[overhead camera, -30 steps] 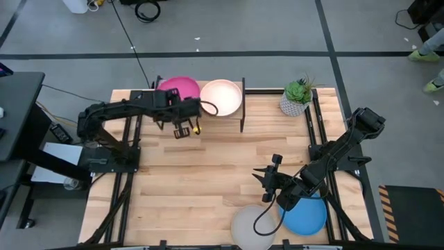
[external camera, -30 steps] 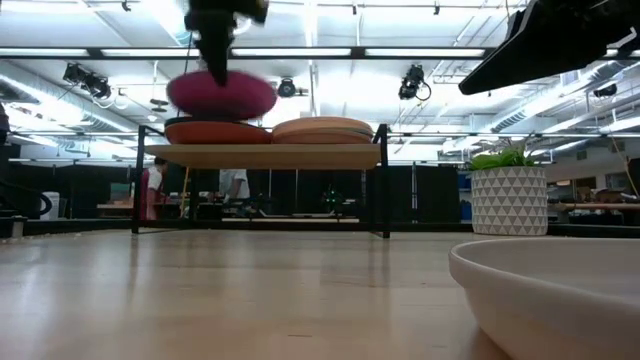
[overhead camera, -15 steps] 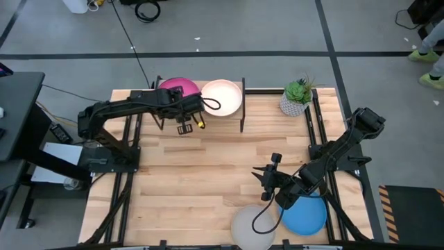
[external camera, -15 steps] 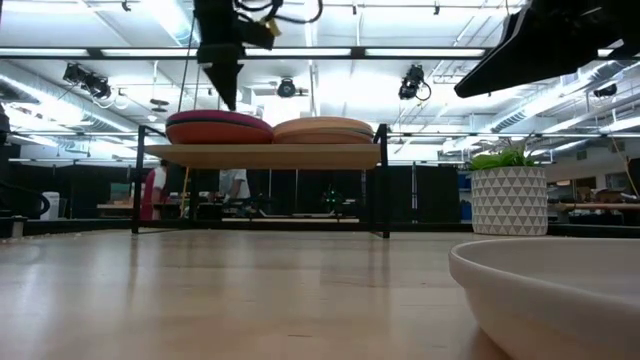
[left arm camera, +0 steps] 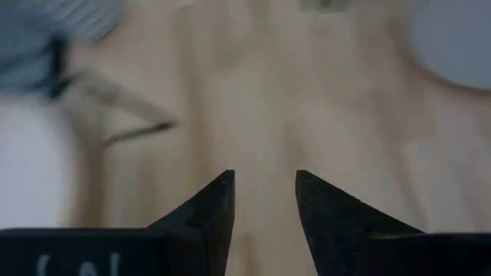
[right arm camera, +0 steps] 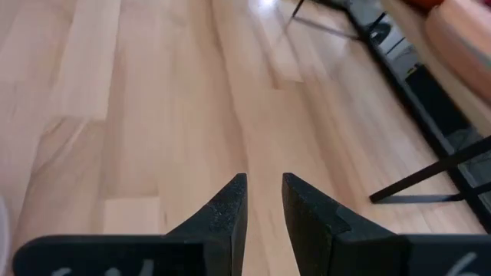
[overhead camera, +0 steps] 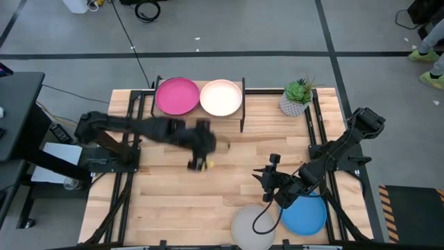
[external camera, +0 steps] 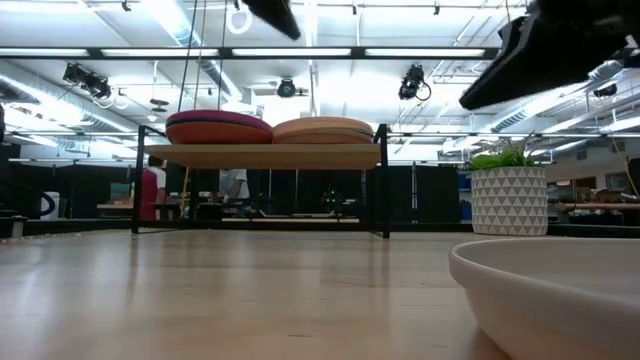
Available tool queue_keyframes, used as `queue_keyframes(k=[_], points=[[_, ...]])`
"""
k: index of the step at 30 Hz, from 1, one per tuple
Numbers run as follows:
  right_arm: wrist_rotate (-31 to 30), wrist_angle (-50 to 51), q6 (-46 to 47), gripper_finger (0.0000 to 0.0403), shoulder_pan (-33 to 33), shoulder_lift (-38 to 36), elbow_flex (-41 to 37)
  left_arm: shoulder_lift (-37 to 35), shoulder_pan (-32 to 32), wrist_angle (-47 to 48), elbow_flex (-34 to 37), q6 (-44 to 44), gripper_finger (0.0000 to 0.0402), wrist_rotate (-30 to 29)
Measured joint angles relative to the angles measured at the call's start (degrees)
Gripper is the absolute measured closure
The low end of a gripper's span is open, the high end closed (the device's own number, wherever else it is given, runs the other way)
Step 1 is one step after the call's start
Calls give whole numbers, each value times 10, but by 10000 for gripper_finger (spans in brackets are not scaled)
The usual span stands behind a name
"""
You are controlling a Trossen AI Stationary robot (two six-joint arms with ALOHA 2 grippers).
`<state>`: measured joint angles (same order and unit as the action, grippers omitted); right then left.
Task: Place and stack plates onto a shelf
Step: Stack the blue plate on top of the pink plate on the shelf
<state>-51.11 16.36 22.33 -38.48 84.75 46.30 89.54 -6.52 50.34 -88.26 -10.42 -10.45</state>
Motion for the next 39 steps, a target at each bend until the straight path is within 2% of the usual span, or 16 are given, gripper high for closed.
queue_keyframes(k=[5, 8, 14, 18, 24, 29, 32, 37, 39], points=[[58, 21, 0, 312, 2, 0, 0, 1, -105, -89, 76, -27, 258, -7], [125, 18, 0, 312, 13, 0, 0, 1, -148, -142, 120, -19, 258, -27], [307, 20, 49, 312, 62, 0, 0, 1, -188, -253, 193, 22, 258, -36], [408, 91, 107, 312, 87, 0, 24, 1, -189, -279, 219, 22, 258, -37], [464, 267, 185, 312, 80, 0, 87, 1, -188, -280, 231, 20, 258, -37], [473, 386, 165, 312, 49, 0, 105, 1, -188, -288, 231, -11, 258, -37], [486, 403, 164, 310, 44, 0, 89, 1, -187, -299, 231, -20, 258, -37], [601, 390, 178, 292, 82, 0, 67, 1, -187, -300, 231, -22, 258, -37], [613, 388, 176, 283, 89, 0, 66, 1, -187, -300, 231, -22, 258, -37]])
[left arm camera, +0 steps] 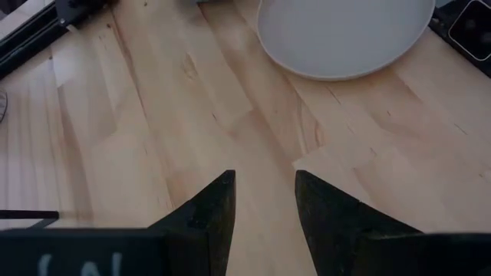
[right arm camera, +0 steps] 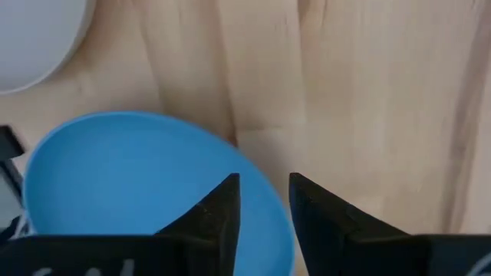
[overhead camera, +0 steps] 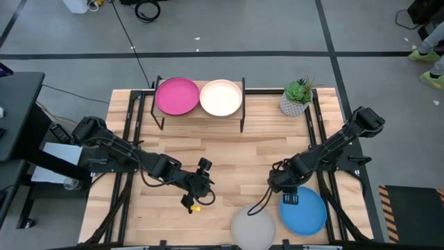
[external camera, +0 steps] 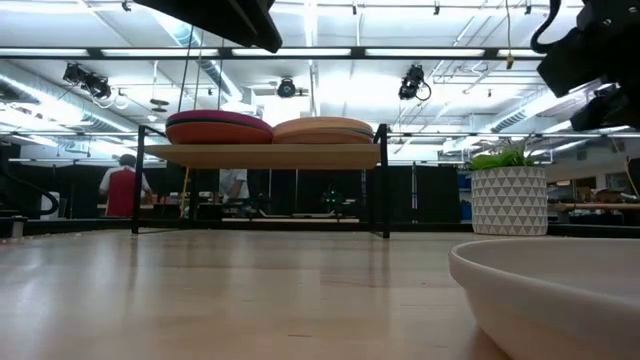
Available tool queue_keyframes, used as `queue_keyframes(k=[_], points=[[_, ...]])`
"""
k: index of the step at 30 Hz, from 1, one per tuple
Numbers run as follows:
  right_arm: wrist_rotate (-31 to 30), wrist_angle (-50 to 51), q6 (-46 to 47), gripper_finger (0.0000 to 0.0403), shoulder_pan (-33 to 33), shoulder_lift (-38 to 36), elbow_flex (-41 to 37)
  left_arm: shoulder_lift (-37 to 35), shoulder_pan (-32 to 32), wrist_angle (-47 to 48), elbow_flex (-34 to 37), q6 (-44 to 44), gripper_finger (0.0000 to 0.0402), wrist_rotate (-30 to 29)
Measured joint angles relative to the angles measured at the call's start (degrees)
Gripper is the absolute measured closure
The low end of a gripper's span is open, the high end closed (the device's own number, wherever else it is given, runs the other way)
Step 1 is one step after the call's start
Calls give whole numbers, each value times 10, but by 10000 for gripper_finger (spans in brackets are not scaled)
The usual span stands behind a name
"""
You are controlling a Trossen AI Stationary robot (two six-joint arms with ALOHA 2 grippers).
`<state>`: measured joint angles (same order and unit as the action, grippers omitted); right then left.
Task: Place and stack plates onto a shelf
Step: Stack the blue plate on top of the pink plate on the shelf
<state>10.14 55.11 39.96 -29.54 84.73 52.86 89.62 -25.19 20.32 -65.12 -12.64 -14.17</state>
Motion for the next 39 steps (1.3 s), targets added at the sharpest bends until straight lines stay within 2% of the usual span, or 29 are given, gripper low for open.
queue_keyframes(k=[5, 13, 17, 22, 26, 31, 39], points=[[-26, -16, -29, 265, 1, 13, -3, 0, 0, 1, 0, 0, 258, 0], [56, -39, -68, 259, 0, 78, -19, 0, 0, 9, 0, 15, 258, 0], [64, -38, -96, 261, 0, 101, -19, 0, 0, 9, 0, 15, 258, 0], [53, -31, -140, 288, 0, 118, -19, 0, -1, 10, 0, 19, 258, 0], [33, -23, -171, 332, 5, 113, -19, 0, -1, 10, 0, 19, 258, 0], [38, 3, -208, 386, 26, 98, -19, 0, -1, 9, 0, 19, 258, 0], [31, 49, -257, 380, 88, 42, -19, 0, -3, 6, 0, -8, 258, 0]])
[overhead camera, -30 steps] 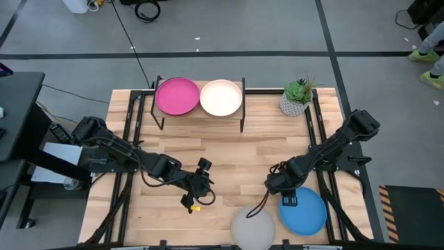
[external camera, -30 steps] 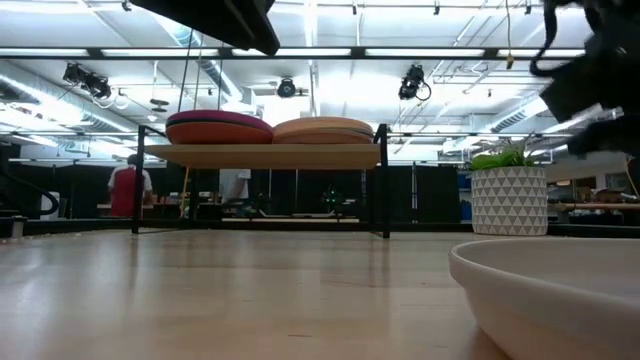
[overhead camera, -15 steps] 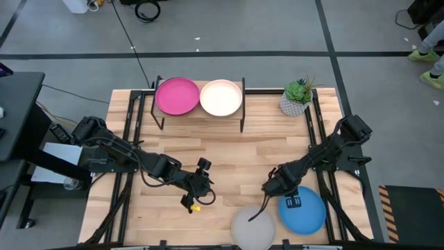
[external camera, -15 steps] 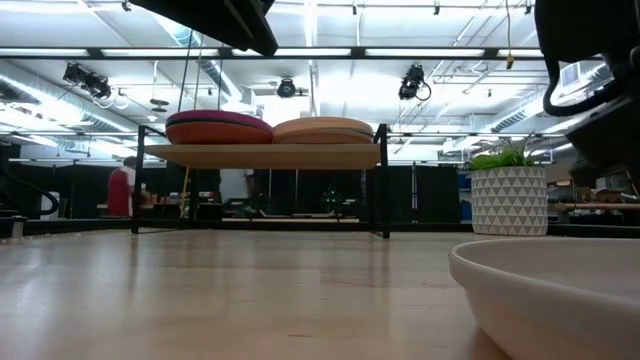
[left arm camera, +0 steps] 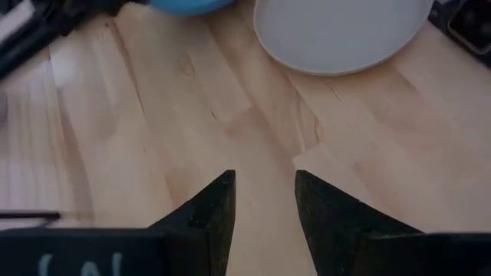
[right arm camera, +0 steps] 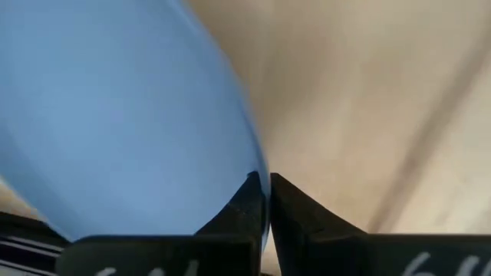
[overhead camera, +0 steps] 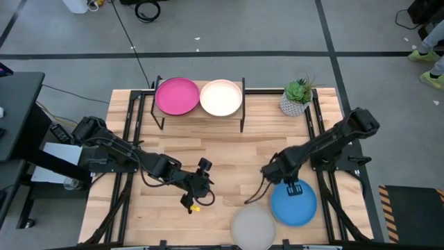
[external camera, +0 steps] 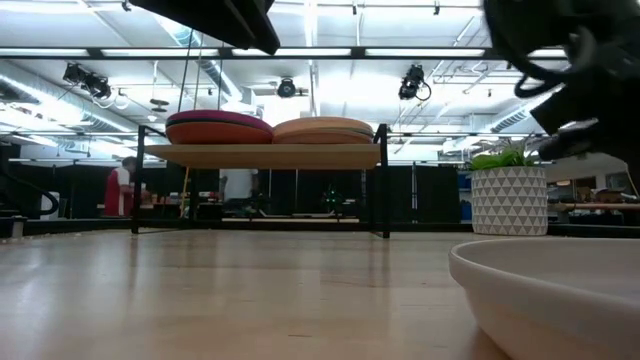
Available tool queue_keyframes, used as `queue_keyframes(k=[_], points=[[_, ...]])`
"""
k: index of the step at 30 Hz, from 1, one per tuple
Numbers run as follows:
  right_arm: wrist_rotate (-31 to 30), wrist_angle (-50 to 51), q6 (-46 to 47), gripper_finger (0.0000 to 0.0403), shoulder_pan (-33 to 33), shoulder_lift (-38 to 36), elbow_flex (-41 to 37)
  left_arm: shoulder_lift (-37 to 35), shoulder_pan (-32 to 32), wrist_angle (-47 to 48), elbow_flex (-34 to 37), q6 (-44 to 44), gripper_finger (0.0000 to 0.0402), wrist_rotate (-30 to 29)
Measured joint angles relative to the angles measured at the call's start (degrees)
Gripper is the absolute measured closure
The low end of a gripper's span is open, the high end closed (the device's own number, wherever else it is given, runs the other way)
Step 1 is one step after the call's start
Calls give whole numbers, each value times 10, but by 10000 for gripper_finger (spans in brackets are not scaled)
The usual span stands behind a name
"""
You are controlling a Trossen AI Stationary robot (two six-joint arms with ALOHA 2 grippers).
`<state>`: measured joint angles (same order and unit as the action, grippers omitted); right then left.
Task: Place and stack plates onto a shelf
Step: Stack the blue plate on top of the pink plate on the shelf
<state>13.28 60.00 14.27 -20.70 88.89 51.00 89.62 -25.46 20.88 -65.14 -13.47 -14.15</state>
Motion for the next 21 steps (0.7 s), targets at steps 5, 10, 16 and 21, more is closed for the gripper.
queue_keyframes(k=[5, 10, 16, 21], points=[[29, -1, -4, 385, 52, -60, 0, 0, -13, -10, 0, -45, 258, -6], [32, -13, 49, 380, 114, -116, 0, 1, -42, -25, 0, -103, 256, -85], [48, -31, 113, 383, 181, -150, 0, 22, -64, -98, -1, -195, 230, -160], [95, -52, 126, 382, 221, -150, 0, 58, -61, -161, -2, -285, 192, -193]])
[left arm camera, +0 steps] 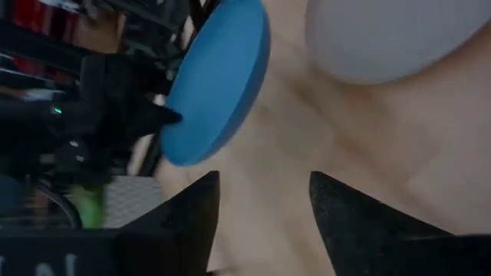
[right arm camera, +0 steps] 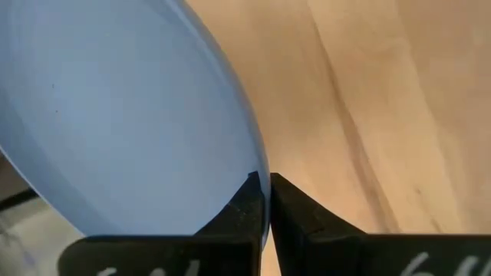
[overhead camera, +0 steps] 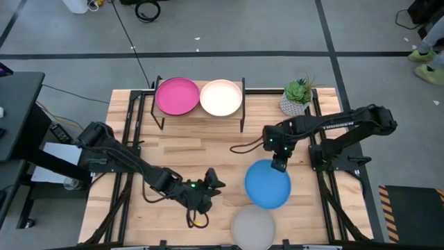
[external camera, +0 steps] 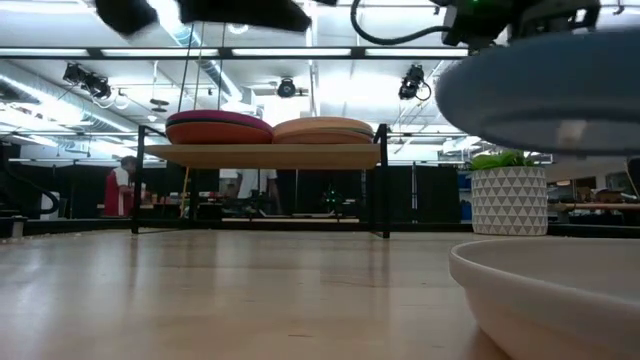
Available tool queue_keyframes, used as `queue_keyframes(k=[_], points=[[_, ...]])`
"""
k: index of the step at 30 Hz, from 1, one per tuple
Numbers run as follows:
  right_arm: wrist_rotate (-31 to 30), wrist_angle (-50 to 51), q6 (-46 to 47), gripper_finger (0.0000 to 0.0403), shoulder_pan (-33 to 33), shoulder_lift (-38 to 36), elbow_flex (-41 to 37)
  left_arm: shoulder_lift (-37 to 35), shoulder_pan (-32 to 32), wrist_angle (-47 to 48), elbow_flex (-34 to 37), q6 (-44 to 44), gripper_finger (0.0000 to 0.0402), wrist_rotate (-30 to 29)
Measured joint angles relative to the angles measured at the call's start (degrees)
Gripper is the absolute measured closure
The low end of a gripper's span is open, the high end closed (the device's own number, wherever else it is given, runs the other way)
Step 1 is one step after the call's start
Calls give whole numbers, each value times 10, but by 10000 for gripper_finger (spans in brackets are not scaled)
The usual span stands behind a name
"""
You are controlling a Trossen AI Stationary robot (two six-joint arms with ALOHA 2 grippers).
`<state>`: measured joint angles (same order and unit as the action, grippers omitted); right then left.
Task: Place and stack plates onto a shelf
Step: Stack the blue plate on top of the pink plate on the shelf
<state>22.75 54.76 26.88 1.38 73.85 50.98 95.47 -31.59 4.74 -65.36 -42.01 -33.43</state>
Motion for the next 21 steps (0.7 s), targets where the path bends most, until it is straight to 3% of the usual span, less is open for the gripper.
queue_keyframes(k=[4, 10, 14, 21], points=[[27, -30, 10, 380, 20, 1, 0, 29, 5, -48, 0, -110, 171, -53], [28, -60, 15, 381, 31, 6, 6, 60, 16, -162, 0, -266, 169, -53], [47, -95, 16, 380, 31, 9, 7, 66, 30, -177, 0, -352, 170, -32], [60, -113, 19, 380, 31, 10, 7, 66, 53, -178, 0, -378, 170, -24]])
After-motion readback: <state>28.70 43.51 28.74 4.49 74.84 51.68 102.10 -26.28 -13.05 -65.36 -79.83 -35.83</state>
